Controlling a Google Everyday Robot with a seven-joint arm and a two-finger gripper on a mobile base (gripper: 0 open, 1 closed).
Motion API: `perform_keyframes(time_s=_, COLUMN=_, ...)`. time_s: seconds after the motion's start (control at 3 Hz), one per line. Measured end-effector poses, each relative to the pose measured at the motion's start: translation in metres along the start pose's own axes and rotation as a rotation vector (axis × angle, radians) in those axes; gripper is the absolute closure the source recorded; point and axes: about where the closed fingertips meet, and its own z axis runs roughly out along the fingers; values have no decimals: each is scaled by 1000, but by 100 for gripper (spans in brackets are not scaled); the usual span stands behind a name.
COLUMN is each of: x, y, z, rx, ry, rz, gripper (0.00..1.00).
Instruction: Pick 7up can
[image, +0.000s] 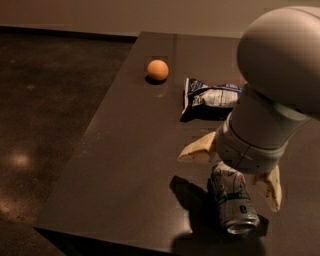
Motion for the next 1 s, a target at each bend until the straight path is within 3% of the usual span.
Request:
perform_keyframes(time_s=0.33, x=2, y=3, z=6, rx=-41, ry=-8, rz=-13, gripper=13)
perform_keyframes(time_s=0.67, x=0, y=6, z=8, rx=-79, ry=-18, rz=-16, gripper=37)
perform_keyframes(time_s=1.0, x=3, y=4, z=5, rx=-81, ry=-21, rz=30, gripper=62)
